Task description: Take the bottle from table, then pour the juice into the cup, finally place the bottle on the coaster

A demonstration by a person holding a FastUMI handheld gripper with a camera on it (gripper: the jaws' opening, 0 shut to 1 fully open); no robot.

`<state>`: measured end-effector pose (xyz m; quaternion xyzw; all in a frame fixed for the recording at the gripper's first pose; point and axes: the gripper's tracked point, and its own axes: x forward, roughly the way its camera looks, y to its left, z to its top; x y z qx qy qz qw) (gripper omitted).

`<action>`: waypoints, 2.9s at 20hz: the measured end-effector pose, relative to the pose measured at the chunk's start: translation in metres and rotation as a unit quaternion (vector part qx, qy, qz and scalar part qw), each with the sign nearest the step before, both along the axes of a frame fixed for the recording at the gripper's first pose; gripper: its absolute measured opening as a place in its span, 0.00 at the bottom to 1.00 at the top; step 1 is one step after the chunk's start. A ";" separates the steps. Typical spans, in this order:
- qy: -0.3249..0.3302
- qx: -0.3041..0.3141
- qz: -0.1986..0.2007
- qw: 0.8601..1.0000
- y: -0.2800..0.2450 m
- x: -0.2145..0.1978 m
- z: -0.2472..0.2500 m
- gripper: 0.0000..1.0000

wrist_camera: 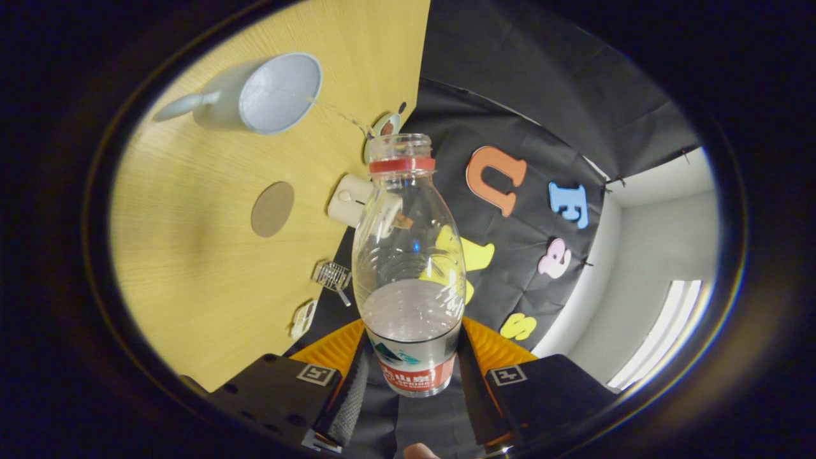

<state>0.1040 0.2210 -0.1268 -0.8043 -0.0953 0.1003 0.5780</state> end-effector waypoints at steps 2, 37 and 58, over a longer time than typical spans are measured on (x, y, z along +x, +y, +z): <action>-0.005 -0.005 0.003 1.000 0.002 0.001 0.003 0.73; 0.046 0.039 -0.014 0.998 0.003 0.001 0.001 0.73; 0.330 0.623 -0.054 0.707 -0.038 -0.027 0.009 0.74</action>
